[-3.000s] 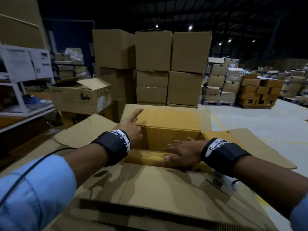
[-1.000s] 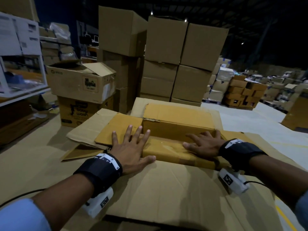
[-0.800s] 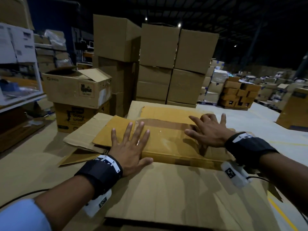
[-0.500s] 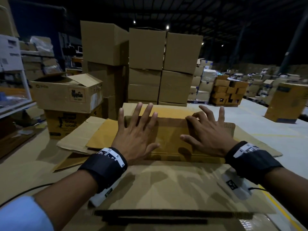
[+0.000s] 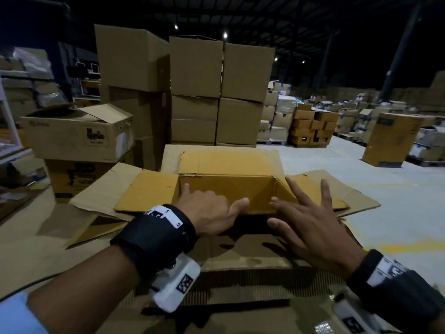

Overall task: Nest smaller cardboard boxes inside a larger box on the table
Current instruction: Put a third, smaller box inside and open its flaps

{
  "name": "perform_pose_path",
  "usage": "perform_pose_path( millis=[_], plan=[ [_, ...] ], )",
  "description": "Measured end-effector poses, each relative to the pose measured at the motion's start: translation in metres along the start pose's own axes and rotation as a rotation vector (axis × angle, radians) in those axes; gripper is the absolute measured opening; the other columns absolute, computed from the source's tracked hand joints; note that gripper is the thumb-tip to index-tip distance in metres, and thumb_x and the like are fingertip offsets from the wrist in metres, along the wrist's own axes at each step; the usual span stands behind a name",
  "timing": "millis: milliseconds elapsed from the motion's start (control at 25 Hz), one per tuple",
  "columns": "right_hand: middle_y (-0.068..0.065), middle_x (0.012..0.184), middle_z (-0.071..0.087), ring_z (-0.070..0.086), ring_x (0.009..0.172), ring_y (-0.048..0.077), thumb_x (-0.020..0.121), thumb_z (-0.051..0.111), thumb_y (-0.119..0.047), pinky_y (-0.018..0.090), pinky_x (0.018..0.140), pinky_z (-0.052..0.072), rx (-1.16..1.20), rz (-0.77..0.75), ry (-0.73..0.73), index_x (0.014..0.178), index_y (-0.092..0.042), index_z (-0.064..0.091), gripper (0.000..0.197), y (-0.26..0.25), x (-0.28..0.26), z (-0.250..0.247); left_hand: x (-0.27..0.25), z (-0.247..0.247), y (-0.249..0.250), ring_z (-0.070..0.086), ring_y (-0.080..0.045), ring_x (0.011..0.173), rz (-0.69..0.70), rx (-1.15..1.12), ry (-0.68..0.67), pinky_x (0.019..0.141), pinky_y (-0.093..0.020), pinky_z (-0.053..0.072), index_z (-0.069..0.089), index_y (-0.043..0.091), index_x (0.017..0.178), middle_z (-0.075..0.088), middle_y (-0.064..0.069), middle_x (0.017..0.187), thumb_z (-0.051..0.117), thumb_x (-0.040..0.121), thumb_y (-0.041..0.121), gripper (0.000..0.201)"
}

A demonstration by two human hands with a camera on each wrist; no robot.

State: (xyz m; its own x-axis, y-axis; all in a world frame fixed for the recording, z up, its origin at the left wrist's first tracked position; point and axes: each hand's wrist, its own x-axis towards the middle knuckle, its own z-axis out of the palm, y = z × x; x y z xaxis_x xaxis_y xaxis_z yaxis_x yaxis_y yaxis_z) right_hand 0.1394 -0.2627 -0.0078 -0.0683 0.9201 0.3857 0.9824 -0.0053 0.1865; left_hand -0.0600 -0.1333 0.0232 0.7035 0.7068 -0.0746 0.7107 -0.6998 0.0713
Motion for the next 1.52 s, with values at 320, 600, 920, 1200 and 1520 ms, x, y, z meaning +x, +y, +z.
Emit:
perform_pose_path(
  millis=[320, 600, 920, 1200, 1520],
  plan=[
    [-0.014, 0.161, -0.023, -0.024, 0.148, 0.016, 0.075, -0.009, -0.083, 0.057, 0.119, -0.008, 0.254, 0.045, -0.548, 0.155, -0.042, -0.007, 0.090, 0.009, -0.014, 0.046, 0.004, 0.086, -0.010, -0.028, -0.025, 0.147, -0.024, 0.038, -0.018, 0.113, -0.066, -0.014, -0.014, 0.027, 0.156, -0.028, 0.005, 0.161, 0.008, 0.091, 0.075, 0.083],
    [-0.011, 0.162, -0.024, -0.028, 0.148, 0.018, 0.096, 0.002, -0.067, 0.062, 0.117, -0.010, 0.081, 0.131, -0.270, 0.155, -0.040, -0.011, 0.065, 0.004, -0.005, 0.089, 0.004, 0.116, -0.010, -0.025, -0.025, 0.148, -0.018, 0.127, 0.253, 0.113, -0.066, -0.014, -0.013, 0.025, 0.156, -0.024, 0.002, 0.163, 0.007, 0.092, 0.072, 0.082],
    [0.003, 0.166, -0.013, -0.014, 0.152, 0.030, 0.100, 0.011, -0.061, 0.069, 0.115, 0.001, -0.041, 0.108, -0.116, 0.159, -0.026, -0.001, 0.069, 0.004, -0.014, 0.121, 0.028, 0.130, -0.018, 0.001, -0.032, 0.152, -0.034, 0.145, 0.391, 0.116, -0.064, -0.001, 0.005, 0.025, 0.158, 0.005, -0.004, 0.167, 0.016, 0.093, 0.071, 0.081],
    [0.008, 0.166, -0.007, -0.006, 0.152, 0.034, 0.099, 0.022, -0.060, 0.070, 0.114, 0.006, -0.025, 0.126, -0.089, 0.159, -0.023, 0.006, 0.072, 0.004, -0.012, 0.133, 0.033, 0.139, -0.019, 0.022, -0.037, 0.147, -0.032, 0.198, 0.426, 0.115, -0.065, 0.009, 0.019, 0.019, 0.157, 0.023, -0.011, 0.161, 0.027, 0.091, 0.067, 0.082],
    [-0.003, 0.166, 0.007, -0.007, 0.153, 0.017, 0.090, -0.008, -0.071, 0.059, 0.119, -0.009, 0.090, 0.166, -0.117, 0.156, -0.034, 0.012, 0.078, 0.061, 0.009, 0.110, 0.031, 0.135, -0.013, 0.023, -0.034, 0.147, -0.074, 0.184, 0.426, 0.114, -0.066, 0.007, 0.019, 0.021, 0.156, 0.028, -0.008, 0.159, 0.025, 0.091, 0.065, 0.079]
  ],
)
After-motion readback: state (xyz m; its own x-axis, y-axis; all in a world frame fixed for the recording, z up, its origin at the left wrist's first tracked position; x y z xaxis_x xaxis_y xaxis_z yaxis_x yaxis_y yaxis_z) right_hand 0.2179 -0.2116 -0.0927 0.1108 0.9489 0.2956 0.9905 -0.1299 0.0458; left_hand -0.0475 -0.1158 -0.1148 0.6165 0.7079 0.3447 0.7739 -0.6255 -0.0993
